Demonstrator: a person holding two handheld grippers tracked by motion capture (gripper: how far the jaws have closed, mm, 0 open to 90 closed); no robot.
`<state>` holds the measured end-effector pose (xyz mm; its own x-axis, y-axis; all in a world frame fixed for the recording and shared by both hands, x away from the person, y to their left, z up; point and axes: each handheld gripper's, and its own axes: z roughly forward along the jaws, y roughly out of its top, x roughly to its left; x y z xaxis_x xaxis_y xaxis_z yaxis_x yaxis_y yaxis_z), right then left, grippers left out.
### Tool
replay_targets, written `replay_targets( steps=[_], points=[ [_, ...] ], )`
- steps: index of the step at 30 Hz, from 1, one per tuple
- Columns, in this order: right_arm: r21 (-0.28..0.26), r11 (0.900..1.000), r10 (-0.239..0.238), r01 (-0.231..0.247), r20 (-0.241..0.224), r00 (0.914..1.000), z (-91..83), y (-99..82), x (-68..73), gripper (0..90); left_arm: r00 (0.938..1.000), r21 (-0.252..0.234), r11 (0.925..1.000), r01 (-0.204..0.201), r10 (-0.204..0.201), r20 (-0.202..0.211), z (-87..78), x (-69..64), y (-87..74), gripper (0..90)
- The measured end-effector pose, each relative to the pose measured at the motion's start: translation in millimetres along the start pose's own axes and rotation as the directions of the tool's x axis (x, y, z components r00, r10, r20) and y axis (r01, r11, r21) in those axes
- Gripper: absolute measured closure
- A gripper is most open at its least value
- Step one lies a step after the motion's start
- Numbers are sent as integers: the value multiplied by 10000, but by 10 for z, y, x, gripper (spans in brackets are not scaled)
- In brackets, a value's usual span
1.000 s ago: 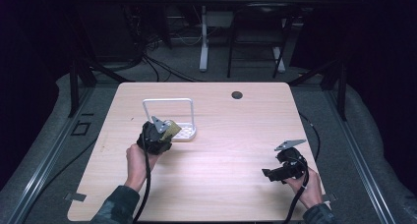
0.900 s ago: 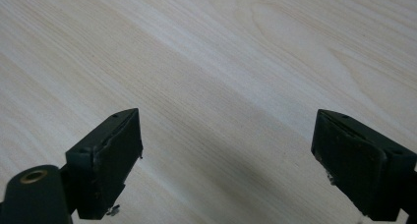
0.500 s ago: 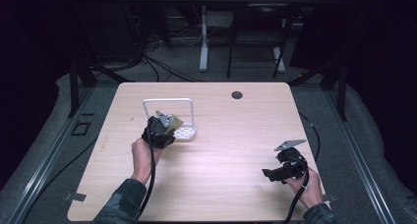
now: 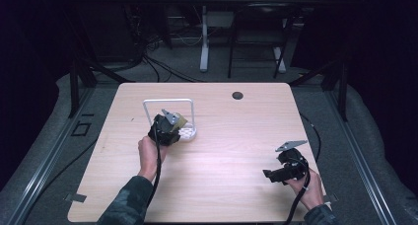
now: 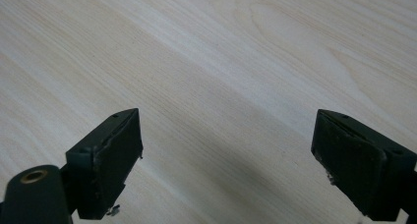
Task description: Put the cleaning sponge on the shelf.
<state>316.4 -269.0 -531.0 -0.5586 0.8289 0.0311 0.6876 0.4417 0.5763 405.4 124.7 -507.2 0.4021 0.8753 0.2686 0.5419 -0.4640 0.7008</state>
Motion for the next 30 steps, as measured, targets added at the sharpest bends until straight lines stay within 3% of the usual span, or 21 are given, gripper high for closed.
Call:
replay_targets(
  steps=[9, 30],
  points=[
    [56, 10000, 6, -6, 7, 10000, -7, -7, -1, 112, 9996, 118, 9997, 213, -215, 189, 99, 13, 11, 518],
    [132, 9999, -15, 15, 17, 10000, -17, -28, -4, 113, 9973, 339, 9970, 691, -698, 207, 336, 29, 15, 494]
  ],
)
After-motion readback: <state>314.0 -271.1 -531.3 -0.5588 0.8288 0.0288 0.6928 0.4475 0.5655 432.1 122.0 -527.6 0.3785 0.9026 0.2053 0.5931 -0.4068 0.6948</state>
